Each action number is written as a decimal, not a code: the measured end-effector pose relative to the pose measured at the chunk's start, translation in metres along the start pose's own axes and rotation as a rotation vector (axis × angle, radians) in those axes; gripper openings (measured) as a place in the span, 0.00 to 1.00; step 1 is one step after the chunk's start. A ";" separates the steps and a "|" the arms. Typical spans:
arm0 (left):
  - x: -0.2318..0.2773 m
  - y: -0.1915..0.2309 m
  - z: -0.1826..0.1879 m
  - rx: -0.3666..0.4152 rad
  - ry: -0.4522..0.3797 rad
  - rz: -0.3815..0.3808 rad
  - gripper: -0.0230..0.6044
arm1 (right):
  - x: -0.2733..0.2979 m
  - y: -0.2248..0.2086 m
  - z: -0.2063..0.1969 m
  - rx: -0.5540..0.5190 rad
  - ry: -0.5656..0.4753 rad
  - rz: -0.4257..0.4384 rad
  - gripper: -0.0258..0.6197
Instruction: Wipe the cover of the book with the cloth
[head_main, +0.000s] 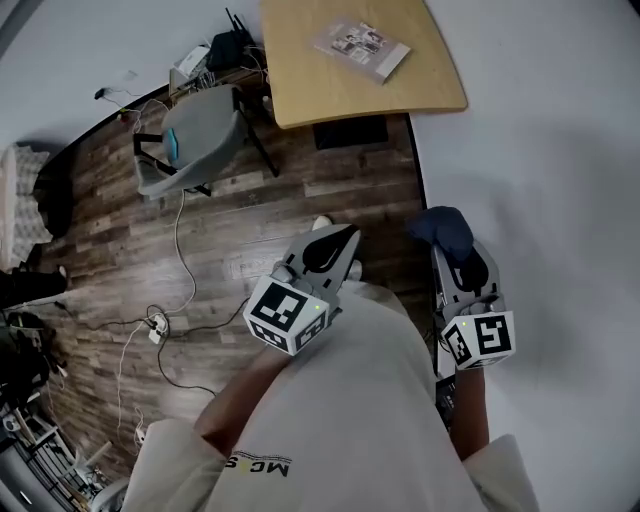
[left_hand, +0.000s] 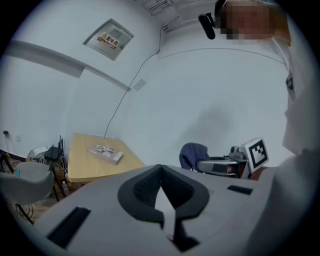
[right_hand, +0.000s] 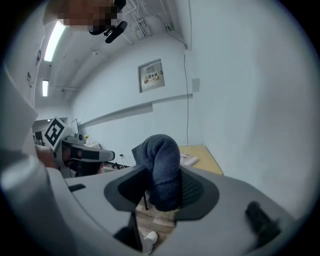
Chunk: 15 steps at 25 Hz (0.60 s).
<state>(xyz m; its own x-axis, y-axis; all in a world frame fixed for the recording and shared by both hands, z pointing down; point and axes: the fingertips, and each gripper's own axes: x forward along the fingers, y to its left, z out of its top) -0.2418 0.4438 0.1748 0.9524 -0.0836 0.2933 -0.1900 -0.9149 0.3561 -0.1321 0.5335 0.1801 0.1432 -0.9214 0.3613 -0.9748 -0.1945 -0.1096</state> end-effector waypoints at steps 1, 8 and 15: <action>-0.001 -0.004 -0.002 -0.005 0.000 -0.003 0.05 | -0.004 0.001 -0.003 -0.002 0.003 0.000 0.31; 0.016 -0.028 -0.002 0.032 0.017 -0.049 0.05 | -0.024 -0.016 -0.007 0.010 -0.003 -0.038 0.30; 0.033 -0.029 0.008 0.055 0.013 -0.045 0.05 | -0.013 -0.024 0.000 0.088 -0.037 0.002 0.31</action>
<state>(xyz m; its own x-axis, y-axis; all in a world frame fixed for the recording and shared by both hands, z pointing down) -0.2029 0.4644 0.1673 0.9565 -0.0367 0.2894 -0.1329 -0.9380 0.3202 -0.1108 0.5502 0.1779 0.1489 -0.9333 0.3267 -0.9566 -0.2196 -0.1915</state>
